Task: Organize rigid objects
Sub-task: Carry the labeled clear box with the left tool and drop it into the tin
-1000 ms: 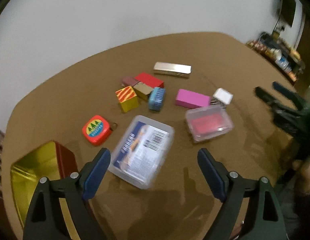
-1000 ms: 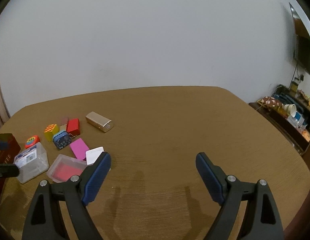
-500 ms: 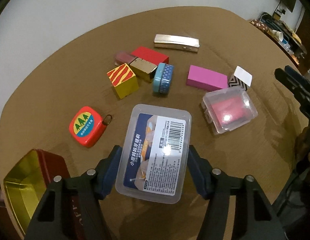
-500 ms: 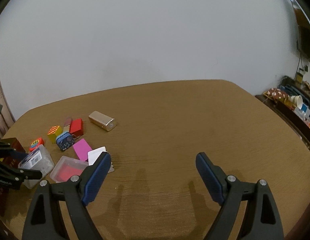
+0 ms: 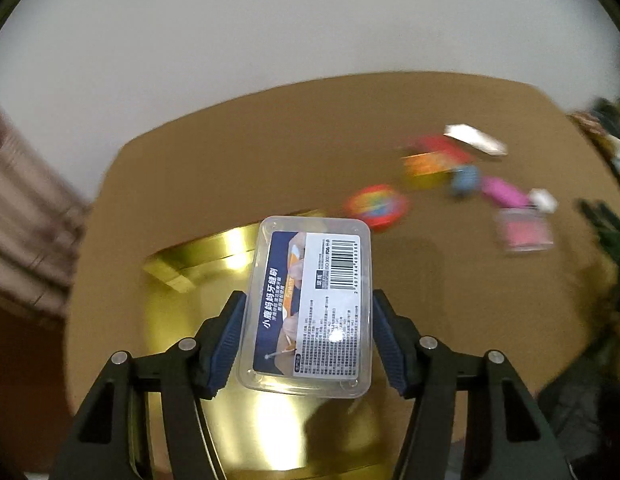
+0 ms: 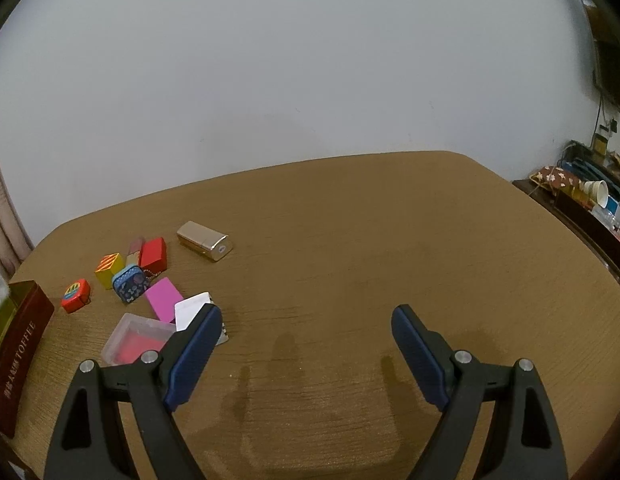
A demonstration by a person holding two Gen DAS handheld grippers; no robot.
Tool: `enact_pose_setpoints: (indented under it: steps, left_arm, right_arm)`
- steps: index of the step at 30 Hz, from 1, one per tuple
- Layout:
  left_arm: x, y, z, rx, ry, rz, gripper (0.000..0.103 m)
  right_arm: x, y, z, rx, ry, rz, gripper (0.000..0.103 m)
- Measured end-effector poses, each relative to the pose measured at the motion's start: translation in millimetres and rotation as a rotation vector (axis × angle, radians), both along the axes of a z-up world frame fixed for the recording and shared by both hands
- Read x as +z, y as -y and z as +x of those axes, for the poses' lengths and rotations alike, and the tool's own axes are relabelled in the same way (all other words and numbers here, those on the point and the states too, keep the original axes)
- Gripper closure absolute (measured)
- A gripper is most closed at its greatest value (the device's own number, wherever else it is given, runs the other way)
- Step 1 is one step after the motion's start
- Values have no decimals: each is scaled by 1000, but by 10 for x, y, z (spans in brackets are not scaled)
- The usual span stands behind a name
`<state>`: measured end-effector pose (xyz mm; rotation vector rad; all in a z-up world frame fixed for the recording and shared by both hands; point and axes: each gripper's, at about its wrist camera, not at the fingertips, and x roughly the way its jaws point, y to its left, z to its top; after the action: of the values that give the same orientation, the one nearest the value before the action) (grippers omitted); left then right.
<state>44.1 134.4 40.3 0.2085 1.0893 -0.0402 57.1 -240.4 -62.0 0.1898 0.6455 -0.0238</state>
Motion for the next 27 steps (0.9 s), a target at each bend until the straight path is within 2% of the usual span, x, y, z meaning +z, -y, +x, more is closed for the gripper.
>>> enact_pose_setpoints:
  steps: [4, 7, 10, 16, 21, 24, 27]
  left_arm:
    - [-252, -462, 174, 110, -46, 34, 46]
    - [-437, -620, 293, 144, -55, 8, 46]
    - [-573, -660, 304, 148, -64, 14, 46]
    - [-635, -635, 269, 169, -70, 26, 46]
    - [-599, -660, 268, 193, -59, 26, 45]
    - [-576, -587, 216, 199, -42, 71, 37]
    - [-464, -532, 122, 225, -15, 45, 34]
  right_arm:
    - [5, 13, -6, 28, 11, 17, 14]
    - [14, 11, -7, 109, 17, 53, 14]
    - [55, -20, -28, 255, 34, 92, 14]
    - [222, -233, 7, 608, -1, 69, 14]
    - [384, -470, 153, 802, -64, -55, 14]
    - [456, -701, 216, 934, -104, -141, 14]
    - [444, -916, 324, 1020, -151, -204, 14]
